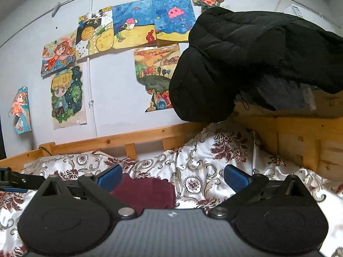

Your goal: Fold small clothes

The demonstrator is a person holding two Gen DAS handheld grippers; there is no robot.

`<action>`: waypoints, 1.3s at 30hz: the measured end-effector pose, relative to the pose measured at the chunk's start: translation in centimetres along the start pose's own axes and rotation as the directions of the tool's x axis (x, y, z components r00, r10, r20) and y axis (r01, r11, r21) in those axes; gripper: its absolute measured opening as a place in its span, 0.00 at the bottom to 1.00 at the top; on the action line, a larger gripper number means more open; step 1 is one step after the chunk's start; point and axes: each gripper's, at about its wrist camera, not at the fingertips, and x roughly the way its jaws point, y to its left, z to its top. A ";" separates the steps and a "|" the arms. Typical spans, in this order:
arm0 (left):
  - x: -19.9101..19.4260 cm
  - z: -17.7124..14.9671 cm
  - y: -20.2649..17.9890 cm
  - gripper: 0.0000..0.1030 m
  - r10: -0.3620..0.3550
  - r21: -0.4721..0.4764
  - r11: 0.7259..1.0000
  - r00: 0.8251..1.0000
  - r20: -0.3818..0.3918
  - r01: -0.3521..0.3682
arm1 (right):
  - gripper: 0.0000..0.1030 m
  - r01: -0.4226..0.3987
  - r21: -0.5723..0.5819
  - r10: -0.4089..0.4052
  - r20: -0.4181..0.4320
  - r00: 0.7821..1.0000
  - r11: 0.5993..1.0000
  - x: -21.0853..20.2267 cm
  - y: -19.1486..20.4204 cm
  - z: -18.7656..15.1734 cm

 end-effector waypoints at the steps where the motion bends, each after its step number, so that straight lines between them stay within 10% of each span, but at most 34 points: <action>1: -0.1 -0.1 0.1 0.99 0.002 0.002 1.000 1.000 0.001 -0.002 | 1.00 -0.002 -0.002 0.002 0.000 1.000 1.000 -0.4 0.1 -0.1; 39: 1.6 -6.9 4.8 0.99 0.122 0.018 0.993 0.982 -0.144 -0.120 | 1.00 -0.024 -0.056 0.008 -0.272 0.962 0.998 1.1 4.5 -4.6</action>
